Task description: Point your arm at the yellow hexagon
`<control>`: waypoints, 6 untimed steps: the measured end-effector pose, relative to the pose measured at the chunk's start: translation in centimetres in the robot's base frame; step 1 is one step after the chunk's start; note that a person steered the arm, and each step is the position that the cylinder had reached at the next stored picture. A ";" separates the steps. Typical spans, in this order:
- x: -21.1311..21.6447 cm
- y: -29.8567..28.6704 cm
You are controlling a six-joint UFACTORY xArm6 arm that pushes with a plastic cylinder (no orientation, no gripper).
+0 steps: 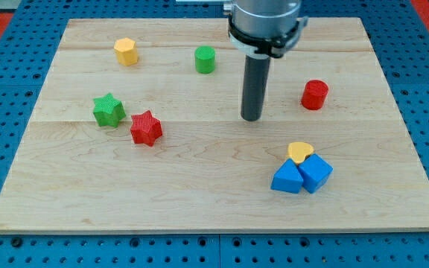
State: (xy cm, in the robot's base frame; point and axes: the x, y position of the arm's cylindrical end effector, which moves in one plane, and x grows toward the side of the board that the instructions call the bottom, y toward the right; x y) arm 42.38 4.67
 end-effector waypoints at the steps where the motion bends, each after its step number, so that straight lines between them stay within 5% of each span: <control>1: -1.9 -2.3; 6: -8.5 -21.0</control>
